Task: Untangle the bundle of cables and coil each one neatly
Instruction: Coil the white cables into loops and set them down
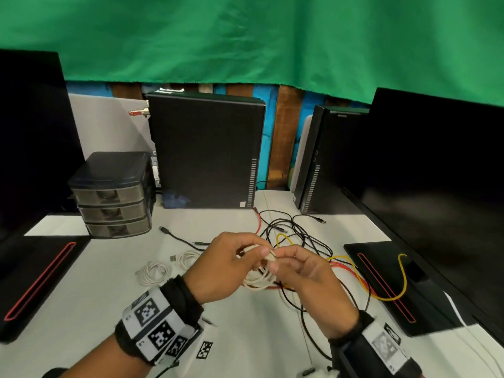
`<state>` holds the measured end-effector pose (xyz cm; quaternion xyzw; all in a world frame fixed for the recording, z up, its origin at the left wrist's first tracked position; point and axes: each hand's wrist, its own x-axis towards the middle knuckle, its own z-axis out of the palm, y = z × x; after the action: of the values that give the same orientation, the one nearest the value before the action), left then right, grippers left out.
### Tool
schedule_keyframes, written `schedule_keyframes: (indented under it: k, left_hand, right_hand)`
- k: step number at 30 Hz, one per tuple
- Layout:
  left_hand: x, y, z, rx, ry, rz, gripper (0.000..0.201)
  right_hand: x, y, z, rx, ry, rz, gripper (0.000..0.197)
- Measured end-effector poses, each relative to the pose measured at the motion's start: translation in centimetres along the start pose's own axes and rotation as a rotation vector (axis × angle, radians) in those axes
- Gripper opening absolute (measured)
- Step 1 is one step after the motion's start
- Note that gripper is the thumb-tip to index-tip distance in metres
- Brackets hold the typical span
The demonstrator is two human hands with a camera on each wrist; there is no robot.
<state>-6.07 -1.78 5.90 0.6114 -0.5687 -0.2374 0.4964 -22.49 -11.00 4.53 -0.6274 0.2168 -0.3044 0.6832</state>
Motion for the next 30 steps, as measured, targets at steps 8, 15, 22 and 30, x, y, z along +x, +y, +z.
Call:
schedule_keyframes:
  k: [8, 15, 22, 30]
  left_hand:
    - [-0.1, 0.5, -4.3, -0.227, 0.003, -0.096, 0.015]
    - [-0.5, 0.3, -6.4, -0.329, -0.120, -0.222, 0.032]
    - [-0.2, 0.1, -5.5, -0.388, -0.010, -0.234, 0.023]
    - [-0.2, -0.2, -4.9, -0.450, -0.001, -0.279, 0.021]
  right_hand:
    - [2.4, -1.2, 2.9, 0.098, -0.037, 0.073, 0.029]
    - [3.2, -1.4, 3.4, 0.043, -0.007, 0.061, 0.013]
    - [2.7, -1.0, 3.4, 0.098, -0.038, 0.075, 0.027]
    - [2.5, -1.1, 2.6, 0.126, -0.010, 0.074, 0.017]
